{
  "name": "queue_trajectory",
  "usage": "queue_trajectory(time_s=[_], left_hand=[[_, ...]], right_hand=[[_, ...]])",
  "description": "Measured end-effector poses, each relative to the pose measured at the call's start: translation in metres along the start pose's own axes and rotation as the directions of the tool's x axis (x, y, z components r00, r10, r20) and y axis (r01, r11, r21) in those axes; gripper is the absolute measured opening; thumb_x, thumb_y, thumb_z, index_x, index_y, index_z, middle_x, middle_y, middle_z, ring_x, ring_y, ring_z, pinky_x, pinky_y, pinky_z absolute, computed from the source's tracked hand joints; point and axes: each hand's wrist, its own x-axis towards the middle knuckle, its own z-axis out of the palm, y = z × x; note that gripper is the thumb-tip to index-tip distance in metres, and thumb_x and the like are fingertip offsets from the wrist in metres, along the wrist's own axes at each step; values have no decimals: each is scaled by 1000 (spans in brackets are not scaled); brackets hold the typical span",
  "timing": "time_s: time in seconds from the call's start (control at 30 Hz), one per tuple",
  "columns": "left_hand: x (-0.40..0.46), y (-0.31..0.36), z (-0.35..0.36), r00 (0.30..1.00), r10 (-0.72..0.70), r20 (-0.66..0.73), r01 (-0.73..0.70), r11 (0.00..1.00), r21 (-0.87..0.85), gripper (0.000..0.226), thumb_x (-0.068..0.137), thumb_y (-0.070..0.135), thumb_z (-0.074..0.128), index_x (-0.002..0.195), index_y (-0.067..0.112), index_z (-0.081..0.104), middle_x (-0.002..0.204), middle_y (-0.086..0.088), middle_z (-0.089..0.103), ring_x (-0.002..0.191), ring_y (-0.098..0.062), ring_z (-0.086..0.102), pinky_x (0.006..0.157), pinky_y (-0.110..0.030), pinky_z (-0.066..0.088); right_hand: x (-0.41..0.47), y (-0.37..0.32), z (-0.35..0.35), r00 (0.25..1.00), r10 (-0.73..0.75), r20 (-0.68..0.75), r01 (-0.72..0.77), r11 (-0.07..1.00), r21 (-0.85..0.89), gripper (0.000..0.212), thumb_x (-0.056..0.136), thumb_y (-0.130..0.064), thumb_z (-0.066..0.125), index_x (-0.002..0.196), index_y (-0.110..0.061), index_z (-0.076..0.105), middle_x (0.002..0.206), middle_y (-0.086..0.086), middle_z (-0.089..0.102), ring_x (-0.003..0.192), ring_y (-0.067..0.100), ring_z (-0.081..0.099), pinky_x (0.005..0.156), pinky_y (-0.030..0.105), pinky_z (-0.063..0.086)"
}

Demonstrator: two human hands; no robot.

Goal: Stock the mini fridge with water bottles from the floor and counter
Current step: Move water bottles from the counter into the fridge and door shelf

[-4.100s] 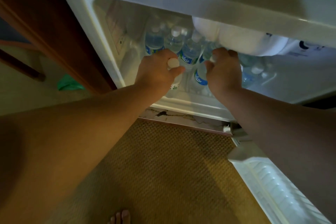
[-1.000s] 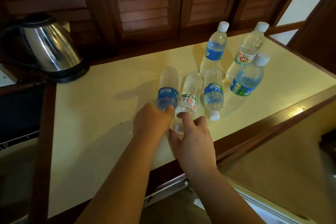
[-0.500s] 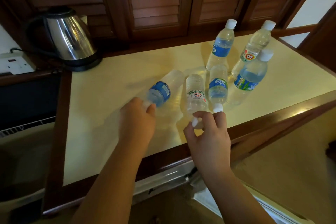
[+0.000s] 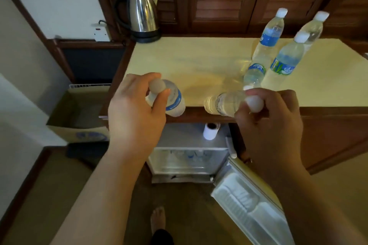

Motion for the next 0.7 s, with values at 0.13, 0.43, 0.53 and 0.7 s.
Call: queue_trajectory(time_s=[0.13, 0.43, 0.53, 0.7], left_hand=[[-58, 7, -34, 999, 21, -24, -20, 999, 39, 33, 97, 32, 68, 125, 14, 65, 114, 3, 63, 99, -4, 60, 77, -14, 49], [-184, -43, -19, 961, -197, 196, 188, 980, 66, 31, 92, 33, 69, 119, 19, 66, 107, 10, 63, 89, -4, 63, 70, -20, 55], [-210, -77, 11, 938, -256, 233, 242, 966, 89, 29, 91, 30, 70, 118, 21, 65, 103, 10, 62, 88, -8, 64, 66, -30, 59], [-248, -146, 85, 916, -305, 258, 286, 952, 111, 27, 91, 32, 70, 116, 25, 67, 102, 11, 62, 88, -9, 64, 68, -30, 59]], right_hand=[[-30, -2, -23, 993, -57, 106, 51, 997, 53, 25, 85, -22, 71, 109, -16, 72, 102, 3, 51, 77, -10, 47, 70, -3, 33], [-141, 52, 18, 810, 142, 569, -174, 985, 3, 25, 90, -28, 73, 115, -23, 71, 104, -8, 49, 80, 0, 55, 70, 2, 43], [-184, 80, 51, 745, 185, 641, -186, 980, -67, 27, 90, -29, 73, 117, -26, 69, 107, -9, 49, 84, 8, 58, 62, 5, 43], [-236, 140, 133, 730, 167, 663, -157, 985, -75, 26, 87, -31, 72, 113, -26, 68, 109, -4, 52, 80, 4, 58, 64, 12, 45]])
